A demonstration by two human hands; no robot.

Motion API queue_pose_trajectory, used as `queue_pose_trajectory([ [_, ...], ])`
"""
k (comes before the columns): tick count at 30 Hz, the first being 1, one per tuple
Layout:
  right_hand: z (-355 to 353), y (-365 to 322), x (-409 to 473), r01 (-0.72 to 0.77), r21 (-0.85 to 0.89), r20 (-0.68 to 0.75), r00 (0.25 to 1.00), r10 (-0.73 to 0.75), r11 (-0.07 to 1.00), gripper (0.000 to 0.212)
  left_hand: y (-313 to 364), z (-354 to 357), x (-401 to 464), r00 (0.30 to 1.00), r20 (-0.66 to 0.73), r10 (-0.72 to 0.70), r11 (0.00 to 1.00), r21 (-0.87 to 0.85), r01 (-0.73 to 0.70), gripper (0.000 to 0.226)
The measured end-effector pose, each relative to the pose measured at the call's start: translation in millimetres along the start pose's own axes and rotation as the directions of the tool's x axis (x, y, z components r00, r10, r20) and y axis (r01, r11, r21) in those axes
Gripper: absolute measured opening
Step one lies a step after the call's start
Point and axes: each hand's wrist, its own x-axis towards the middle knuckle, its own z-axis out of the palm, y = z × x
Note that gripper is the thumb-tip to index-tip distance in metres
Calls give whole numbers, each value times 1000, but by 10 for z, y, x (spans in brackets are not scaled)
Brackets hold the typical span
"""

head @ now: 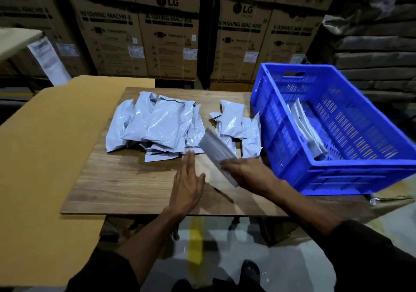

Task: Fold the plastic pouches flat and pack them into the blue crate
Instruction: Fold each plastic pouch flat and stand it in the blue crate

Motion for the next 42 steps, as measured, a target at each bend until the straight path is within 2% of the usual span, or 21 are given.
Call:
queue_pose_trajectory([
  [2,-199,129,-14,-89,96,-156,982,103,991,39,-4,183,-9,993,109,47,988,144,-63,66],
  [6,-740,459,-51,-188,170,-403,882,243,967,35,127,468,-14,969,246,37,940,319,-117,60],
  [10,-1315,899,-202,-296,67,-564,776,281,953,34,310,646,10,949,312,53,899,398,-181,59],
  [13,-1632,1299,-367,-415,4,-606,722,332,910,33,385,774,42,947,320,35,887,426,-177,57],
  [16,-1764,1727,-525,-546,-73,-504,742,441,835,38,460,888,75,951,309,31,880,442,-172,57],
  [18,-1723,2005,-627,-642,-146,-333,748,574,752,35,516,936,92,955,295,38,873,455,-175,59],
  [21,-1472,2367,-788,-696,-272,-38,698,715,664,41,531,977,112,960,278,24,867,473,-158,59],
  [23,-1298,2568,-869,-696,-311,91,655,750,646,46,509,1009,123,962,271,11,863,484,-146,59],
  [27,-1007,2828,-917,-609,-379,268,648,713,696,32,482,1047,137,964,264,-27,865,489,-110,56],
  [31,-800,2819,-874,-518,-398,399,645,651,757,28,499,1061,110,974,224,-19,860,501,-99,56],
  [34,-756,2768,-839,-458,-391,408,691,597,798,24,519,1062,70,981,190,35,857,500,-128,56],
  [36,-742,2786,-858,-457,-315,366,750,551,832,18,536,1058,54,984,174,49,856,500,-131,55],
  [37,-711,2829,-872,-465,-269,345,771,535,843,20,539,1060,52,984,170,51,857,498,-130,55],
  [38,-685,2866,-881,-474,-237,342,777,529,848,34,541,1061,51,984,172,47,860,495,-128,55],
  [40,-633,2920,-898,-494,-231,382,746,545,838,77,541,1058,58,982,187,26,867,485,-116,55],
  [41,-641,2922,-905,-529,-204,375,735,565,824,91,543,1059,68,980,197,13,871,479,-108,55],
  [42,-642,2937,-909,-550,-160,354,743,568,819,95,543,1054,73,979,206,-5,875,475,-95,56],
])
